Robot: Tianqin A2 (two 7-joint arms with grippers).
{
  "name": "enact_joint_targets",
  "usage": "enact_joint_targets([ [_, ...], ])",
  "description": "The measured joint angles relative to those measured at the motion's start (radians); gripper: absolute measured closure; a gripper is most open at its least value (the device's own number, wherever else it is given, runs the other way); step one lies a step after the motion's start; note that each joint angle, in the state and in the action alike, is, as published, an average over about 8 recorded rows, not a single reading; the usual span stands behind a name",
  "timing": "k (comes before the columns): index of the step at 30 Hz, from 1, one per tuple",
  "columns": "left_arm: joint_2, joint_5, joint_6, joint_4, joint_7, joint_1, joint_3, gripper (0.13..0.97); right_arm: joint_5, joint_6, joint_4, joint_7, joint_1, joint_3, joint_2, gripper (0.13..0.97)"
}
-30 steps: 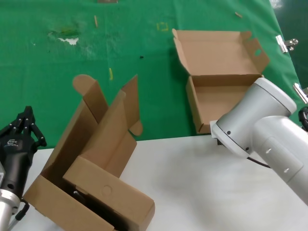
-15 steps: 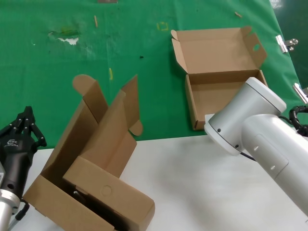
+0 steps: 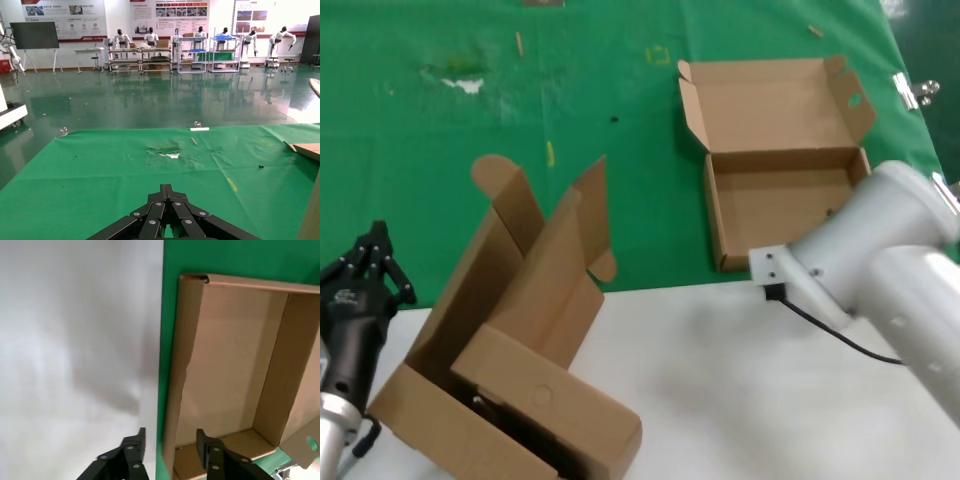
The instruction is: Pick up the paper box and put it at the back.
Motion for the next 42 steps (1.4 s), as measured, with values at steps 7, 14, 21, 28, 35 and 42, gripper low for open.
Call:
enact_joint_targets([
  [7, 0.0, 0.0, 0.0, 0.0, 0.0, 0.0, 0.0, 0.957, 0.065, -0.092, 0.285, -0.065, -0.062, 0.094, 0.114, 0.648],
  [14, 0.0, 0.0, 0.0, 0.0, 0.0, 0.0, 0.0, 0.957, 0.077, -0.098, 0.551, -0.062, -0.166, 0.259, 0.233, 0.484],
  [21, 0.0, 0.0, 0.0, 0.0, 0.0, 0.0, 0.0, 0.956, 0.108, -0.059, 0.607, -0.063, -0.215, 0.319, 0.257, 0.408],
  [28, 0.0, 0.0, 0.0, 0.0, 0.0, 0.0, 0.0, 0.924, 0.227, 0.039, 0.585, -0.101, -0.255, 0.341, 0.239, 0.263],
  [35, 0.0, 0.0, 0.0, 0.0, 0.0, 0.0, 0.0, 0.862, 0.383, 0.168, 0.557, -0.149, -0.307, 0.37, 0.215, 0.188],
  [42, 0.0, 0.0, 0.0, 0.0, 0.0, 0.0, 0.0, 0.768, 0.545, 0.302, 0.527, -0.2, -0.362, 0.401, 0.19, 0.146],
])
